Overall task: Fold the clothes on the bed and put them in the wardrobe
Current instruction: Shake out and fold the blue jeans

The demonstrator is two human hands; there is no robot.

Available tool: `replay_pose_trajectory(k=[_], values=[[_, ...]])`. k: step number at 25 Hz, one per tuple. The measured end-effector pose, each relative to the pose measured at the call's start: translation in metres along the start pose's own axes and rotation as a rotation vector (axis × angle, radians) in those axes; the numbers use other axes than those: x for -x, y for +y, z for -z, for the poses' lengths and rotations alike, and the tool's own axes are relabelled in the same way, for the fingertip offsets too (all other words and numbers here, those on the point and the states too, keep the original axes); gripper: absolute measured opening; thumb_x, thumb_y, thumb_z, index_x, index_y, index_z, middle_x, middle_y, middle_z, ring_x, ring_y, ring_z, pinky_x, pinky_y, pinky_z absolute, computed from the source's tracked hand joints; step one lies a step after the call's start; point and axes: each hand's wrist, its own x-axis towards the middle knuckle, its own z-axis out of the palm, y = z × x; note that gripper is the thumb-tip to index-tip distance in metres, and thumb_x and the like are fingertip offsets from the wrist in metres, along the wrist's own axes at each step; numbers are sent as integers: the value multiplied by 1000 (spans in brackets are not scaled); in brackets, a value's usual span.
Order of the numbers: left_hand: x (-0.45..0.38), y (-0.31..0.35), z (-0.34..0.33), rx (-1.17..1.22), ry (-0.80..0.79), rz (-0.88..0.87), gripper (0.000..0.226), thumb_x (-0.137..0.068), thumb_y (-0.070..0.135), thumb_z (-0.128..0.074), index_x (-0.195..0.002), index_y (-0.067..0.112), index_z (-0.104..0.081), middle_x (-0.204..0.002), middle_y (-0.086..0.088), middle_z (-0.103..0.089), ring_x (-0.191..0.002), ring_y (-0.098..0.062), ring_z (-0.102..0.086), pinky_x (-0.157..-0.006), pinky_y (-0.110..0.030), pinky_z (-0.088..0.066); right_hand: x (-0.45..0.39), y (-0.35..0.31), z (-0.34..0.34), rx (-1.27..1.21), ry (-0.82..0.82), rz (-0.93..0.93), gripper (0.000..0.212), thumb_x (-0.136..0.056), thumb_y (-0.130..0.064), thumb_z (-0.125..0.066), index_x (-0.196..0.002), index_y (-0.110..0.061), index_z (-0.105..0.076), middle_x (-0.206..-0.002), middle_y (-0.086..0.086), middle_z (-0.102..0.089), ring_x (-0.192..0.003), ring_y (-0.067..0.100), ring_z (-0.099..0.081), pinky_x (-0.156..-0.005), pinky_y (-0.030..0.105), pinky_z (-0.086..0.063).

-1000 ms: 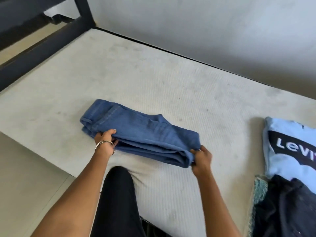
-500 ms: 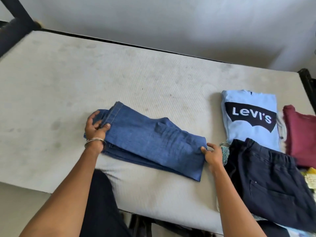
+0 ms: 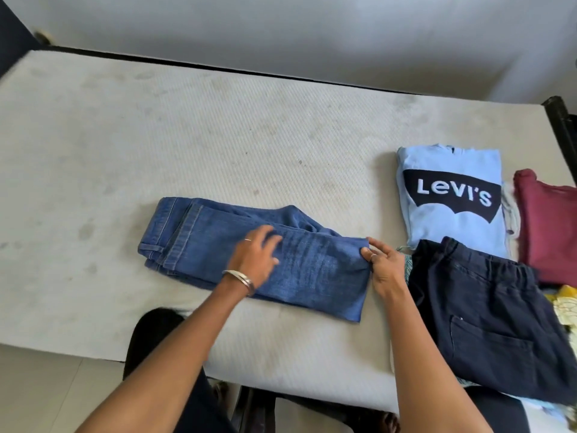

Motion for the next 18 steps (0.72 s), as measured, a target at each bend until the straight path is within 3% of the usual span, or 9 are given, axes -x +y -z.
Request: replay_pose_trajectory(k=[3, 5, 7, 8, 9, 10, 13, 16, 18], values=[[-8, 64, -24, 31, -401, -77, 78, -83, 42, -67, -149, 35, -26, -161, 3, -4, -144, -32, -15, -106, -60, -35, 2, -1, -4, 52, 59, 135, 35, -87, 19, -51, -101, -10, -67, -96, 12, -70, -90, 23, -68, -78, 25, -57], [-5, 82, -39, -9, -520, 7, 89, -84, 49, -63, -150, 45, -3, -157, 10, 23, -145, -31, 14, -105, -73, -10, -4, 4, 0, 210, -27, 169, 49, -87, 19, -44, -115, -16, -63, -107, 9, -65, -97, 24, -65, -84, 30, -54], [5, 93, -46, -124, -420, -48, 87, -82, 46, -68, -150, 39, -14, -160, 0, 5, -145, -37, 3, -102, -75, -10, -14, -1, 8, 557, -200, 222, 57, -88, 12, -50, -128, -29, -58, -117, 5, -60, -98, 19, -63, -86, 33, -55], [11, 100, -50, -170, -283, -140, 77, -78, 42, -75, -144, 30, -37, -153, -8, -25, -138, -37, -24, -99, -70, -29, -21, -10, 10, 759, -256, 274, 53, -87, 7, -58, -125, -28, -61, -119, 6, -61, -99, 21, -62, -89, 35, -54], [17, 108, -55, -212, -230, -273, 64, -71, 42, -80, -127, 24, -55, -131, -10, -50, -115, -32, -48, -85, -57, -46, -28, -22, 10, 957, -276, 345, 43, -84, 1, -66, -121, -23, -65, -119, 8, -63, -99, 22, -62, -91, 35, -51], [24, 115, -62, -267, -190, -383, 58, -65, 48, -81, -113, 22, -63, -112, -6, -60, -93, -27, -56, -70, -43, -50, -36, -33, 9, 1136, -296, 407, 35, -83, -5, -72, -116, -16, -69, -115, 9, -65, -98, 23, -60, -91, 33, -48], [40, 149, -78, -315, -282, -396, 63, -66, 64, -66, -113, 22, -65, -99, -1, -64, -75, -22, -62, -60, -38, -50, -50, -65, -5, 1635, -529, 559, 25, -88, -18, -70, -111, -9, -69, -109, 10, -63, -101, 26, -56, -82, 30, -39], [35, 167, -83, -338, -315, -401, 27, -73, 20, -53, -88, 18, -75, -74, 1, -63, -56, -18, -59, -47, -27, -47, -57, -81, -11, 1821, -736, 630, 21, -97, -20, -56, -114, -9, -62, -108, 9, -57, -101, 26, -52, -77, 31, -35], [24, 163, -81, -358, -385, -474, 14, -57, 18, -67, -68, 18, -74, -64, 4, -60, -48, -13, -55, -38, -20, -40, -62, -84, -10, 1875, -739, 581, 21, -100, -20, -49, -116, -9, -57, -107, 10, -57, -96, 26, -52, -76, 35, -37]])
